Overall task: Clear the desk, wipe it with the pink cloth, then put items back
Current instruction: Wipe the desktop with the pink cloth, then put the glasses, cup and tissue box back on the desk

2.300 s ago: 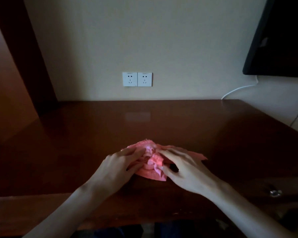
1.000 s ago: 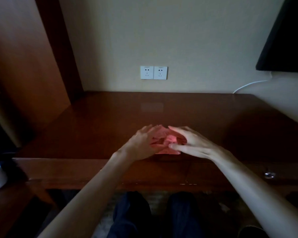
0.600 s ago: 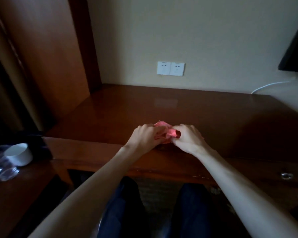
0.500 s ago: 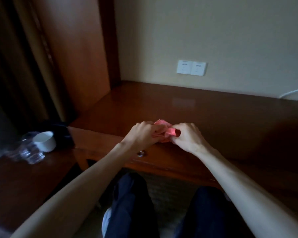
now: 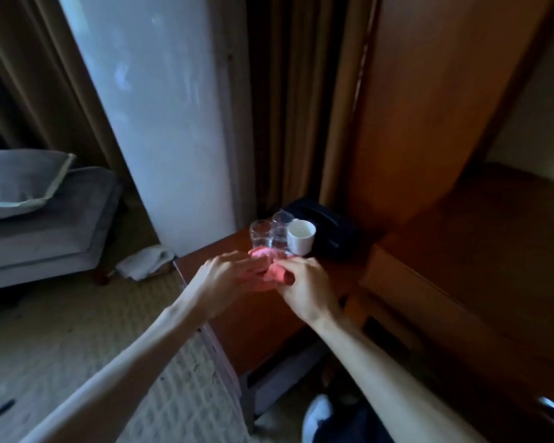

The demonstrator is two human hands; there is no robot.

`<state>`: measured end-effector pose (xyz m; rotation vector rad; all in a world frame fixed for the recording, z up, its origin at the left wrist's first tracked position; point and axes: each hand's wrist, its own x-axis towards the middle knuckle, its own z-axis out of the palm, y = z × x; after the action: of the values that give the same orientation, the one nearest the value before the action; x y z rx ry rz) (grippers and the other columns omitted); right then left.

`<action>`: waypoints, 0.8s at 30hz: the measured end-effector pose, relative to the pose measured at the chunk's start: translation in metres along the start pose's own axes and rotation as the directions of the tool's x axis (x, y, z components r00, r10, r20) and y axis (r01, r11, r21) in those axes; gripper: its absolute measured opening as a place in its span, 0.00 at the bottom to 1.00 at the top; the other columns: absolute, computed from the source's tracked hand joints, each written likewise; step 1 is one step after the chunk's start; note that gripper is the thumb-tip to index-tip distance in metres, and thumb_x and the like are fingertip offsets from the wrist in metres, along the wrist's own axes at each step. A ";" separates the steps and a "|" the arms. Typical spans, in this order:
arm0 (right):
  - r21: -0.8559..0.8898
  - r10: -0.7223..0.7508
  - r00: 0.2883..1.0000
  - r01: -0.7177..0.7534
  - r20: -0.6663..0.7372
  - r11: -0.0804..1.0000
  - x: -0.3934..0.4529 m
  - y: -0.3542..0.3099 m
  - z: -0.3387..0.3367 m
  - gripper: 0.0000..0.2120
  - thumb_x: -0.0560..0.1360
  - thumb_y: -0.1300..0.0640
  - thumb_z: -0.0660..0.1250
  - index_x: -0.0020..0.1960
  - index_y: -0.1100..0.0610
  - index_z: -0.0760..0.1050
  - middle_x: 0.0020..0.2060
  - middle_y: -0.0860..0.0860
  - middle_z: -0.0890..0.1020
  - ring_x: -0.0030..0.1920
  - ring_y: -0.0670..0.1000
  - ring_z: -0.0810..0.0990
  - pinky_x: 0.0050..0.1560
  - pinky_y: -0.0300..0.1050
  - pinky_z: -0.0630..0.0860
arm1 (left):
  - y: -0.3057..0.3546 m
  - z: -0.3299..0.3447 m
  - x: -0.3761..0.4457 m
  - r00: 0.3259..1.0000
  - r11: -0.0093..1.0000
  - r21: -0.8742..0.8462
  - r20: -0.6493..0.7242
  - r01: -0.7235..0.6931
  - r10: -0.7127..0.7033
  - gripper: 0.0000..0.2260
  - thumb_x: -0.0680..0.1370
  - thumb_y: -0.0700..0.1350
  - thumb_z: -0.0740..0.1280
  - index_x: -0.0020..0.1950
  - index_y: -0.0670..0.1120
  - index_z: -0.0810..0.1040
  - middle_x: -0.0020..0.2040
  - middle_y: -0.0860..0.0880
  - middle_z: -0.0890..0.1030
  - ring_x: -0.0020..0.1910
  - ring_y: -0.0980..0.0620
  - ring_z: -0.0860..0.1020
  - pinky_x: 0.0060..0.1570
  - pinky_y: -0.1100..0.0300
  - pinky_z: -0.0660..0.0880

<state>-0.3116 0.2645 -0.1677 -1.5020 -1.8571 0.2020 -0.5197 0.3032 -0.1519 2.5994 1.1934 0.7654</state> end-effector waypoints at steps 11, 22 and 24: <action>-0.216 0.181 0.921 -0.110 0.345 0.970 -0.016 0.045 0.157 0.26 0.73 0.59 0.72 0.70 0.47 0.76 0.68 0.52 0.77 0.66 0.56 0.73 0.65 0.56 0.75 | -0.124 0.113 -0.057 0.977 0.983 0.035 0.117 0.178 -0.181 0.24 0.79 0.68 0.58 0.70 0.60 0.77 0.63 0.55 0.80 0.55 0.53 0.81 0.51 0.55 0.82; -0.210 0.300 0.766 -0.218 0.568 0.953 0.088 0.067 0.053 0.38 0.70 0.44 0.76 0.76 0.43 0.65 0.70 0.53 0.71 0.71 0.57 0.72 0.69 0.55 0.73 | -0.108 0.058 0.084 0.931 0.964 0.231 0.306 0.132 -0.201 0.22 0.71 0.70 0.66 0.64 0.69 0.73 0.58 0.61 0.78 0.55 0.55 0.80 0.48 0.53 0.80; -0.262 0.337 0.818 -0.236 0.466 0.936 0.099 0.077 0.051 0.35 0.70 0.46 0.74 0.74 0.42 0.64 0.66 0.51 0.71 0.65 0.59 0.76 0.61 0.57 0.77 | -0.103 0.060 0.120 0.936 0.953 0.217 0.234 0.213 -0.263 0.24 0.72 0.70 0.67 0.66 0.68 0.72 0.56 0.58 0.76 0.51 0.53 0.79 0.44 0.53 0.78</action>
<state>-0.2875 0.3934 -0.2027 -2.0158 -2.0802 0.6305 -0.4900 0.4641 -0.1949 2.5267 1.5220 0.2630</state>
